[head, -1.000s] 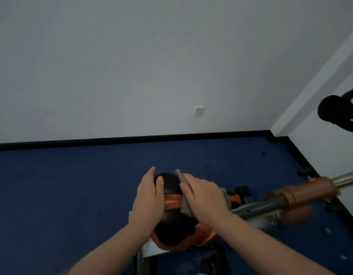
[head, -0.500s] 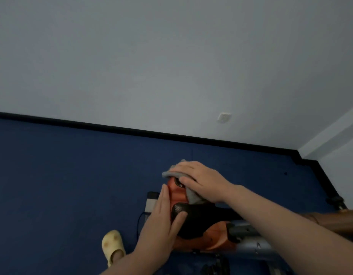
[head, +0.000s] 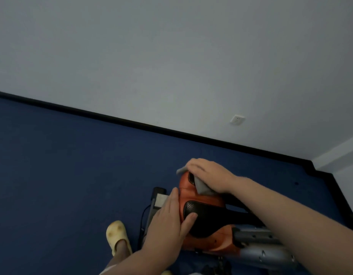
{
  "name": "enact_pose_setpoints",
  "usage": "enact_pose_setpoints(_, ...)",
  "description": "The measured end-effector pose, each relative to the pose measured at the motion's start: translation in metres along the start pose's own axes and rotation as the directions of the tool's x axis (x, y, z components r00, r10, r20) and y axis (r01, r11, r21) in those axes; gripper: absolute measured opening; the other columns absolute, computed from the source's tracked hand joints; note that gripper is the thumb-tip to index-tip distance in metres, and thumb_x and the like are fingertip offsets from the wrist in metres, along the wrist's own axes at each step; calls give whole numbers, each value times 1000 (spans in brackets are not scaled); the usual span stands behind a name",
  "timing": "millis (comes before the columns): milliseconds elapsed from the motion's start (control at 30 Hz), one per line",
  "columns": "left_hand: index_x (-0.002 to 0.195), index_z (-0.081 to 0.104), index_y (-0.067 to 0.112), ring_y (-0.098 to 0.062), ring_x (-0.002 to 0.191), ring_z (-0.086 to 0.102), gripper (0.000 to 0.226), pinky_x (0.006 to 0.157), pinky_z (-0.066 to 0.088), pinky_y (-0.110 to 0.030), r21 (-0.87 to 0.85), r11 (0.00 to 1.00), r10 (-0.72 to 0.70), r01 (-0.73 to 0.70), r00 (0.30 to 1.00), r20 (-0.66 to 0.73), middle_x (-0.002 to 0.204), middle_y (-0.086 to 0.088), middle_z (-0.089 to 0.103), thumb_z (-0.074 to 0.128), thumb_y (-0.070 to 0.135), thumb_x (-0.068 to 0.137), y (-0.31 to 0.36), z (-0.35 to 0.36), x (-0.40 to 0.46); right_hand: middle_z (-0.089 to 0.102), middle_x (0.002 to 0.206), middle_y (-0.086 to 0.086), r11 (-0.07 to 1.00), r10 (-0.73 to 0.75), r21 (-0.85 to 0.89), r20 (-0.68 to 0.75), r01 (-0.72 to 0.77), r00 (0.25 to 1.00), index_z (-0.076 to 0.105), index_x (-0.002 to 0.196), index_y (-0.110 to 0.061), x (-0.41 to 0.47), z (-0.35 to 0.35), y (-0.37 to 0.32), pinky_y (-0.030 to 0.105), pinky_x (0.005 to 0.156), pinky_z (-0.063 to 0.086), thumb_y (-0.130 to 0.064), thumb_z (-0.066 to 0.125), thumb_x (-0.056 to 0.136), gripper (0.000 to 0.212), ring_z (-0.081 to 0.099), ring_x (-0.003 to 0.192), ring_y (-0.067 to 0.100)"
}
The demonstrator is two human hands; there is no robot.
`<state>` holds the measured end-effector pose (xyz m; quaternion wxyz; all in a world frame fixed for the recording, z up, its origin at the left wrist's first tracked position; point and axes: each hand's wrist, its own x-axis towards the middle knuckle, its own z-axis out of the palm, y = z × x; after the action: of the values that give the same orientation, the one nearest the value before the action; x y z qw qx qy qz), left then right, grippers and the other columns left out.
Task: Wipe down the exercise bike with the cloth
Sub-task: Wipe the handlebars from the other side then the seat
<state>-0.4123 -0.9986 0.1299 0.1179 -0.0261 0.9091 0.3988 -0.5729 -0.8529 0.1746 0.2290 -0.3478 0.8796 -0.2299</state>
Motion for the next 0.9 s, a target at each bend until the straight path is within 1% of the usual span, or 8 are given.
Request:
enact_pose_setpoints(133,149,-23,30,-12,140,30,101,112,31,-34,0,1000,-20,20,1000,-4,161,9,11,2,85,67,-2,2,0,61,110,-16,960,156,-236,18,-147,988,63,92,-39,25,7,-17,41,91,44,-52,24,97,41,54,108,15)
enact_pose_setpoints(233,142,-30,36,-7,143,22,91,112,31,-31,-52,998,33,-34,999,-26,162,14,-5,10,82,75,-3,3,-1,50,132,-15,894,-195,-420,-45,158,980,57,117,-46,-7,21,-11,36,105,36,-58,21,98,43,41,124,12)
enact_pose_setpoints(300,140,-29,42,-4,144,20,83,111,33,-30,-99,992,74,-79,996,-45,161,17,-8,16,79,80,-3,3,-1,30,151,-18,923,-230,-324,-35,207,972,41,136,-49,-33,19,1,30,116,17,-58,20,100,43,22,141,8)
enact_pose_setpoints(433,142,-23,52,-5,137,33,78,106,41,-35,-177,979,96,-105,994,-62,160,16,13,19,80,83,-4,4,0,35,148,-21,991,87,109,-101,-76,991,35,139,-51,-33,11,9,34,111,32,-53,20,101,41,33,137,3)
enact_pose_setpoints(533,142,-21,56,-5,133,38,81,102,45,-35,-171,979,97,-109,992,-77,156,21,16,16,87,77,-5,5,1,55,130,-14,940,335,-5,-174,-341,926,48,123,-48,-3,15,-8,40,93,45,-45,18,103,36,54,118,16)
enact_pose_setpoints(700,144,-18,51,23,135,-1,78,99,9,5,-93,974,193,-204,974,-116,157,29,-5,18,81,82,-11,2,3,31,150,-18,968,63,-215,-294,-131,954,28,142,-54,-36,39,-19,35,102,38,-58,14,97,48,33,135,12)
enact_pose_setpoints(800,148,-12,48,11,143,0,74,108,15,-9,-11,946,319,-323,941,-113,156,32,-9,24,73,88,-12,-5,9,28,153,-16,968,216,-77,-228,-239,949,7,145,-58,-68,30,6,43,99,43,-53,20,100,47,42,131,17)
enact_pose_setpoints(900,152,2,44,5,145,4,68,116,18,-29,-39,929,363,-368,927,-99,157,32,-2,25,67,92,-11,-15,20,38,149,3,851,472,-190,-135,-490,871,21,149,-31,-52,14,16,43,93,47,-30,36,101,50,50,120,29)
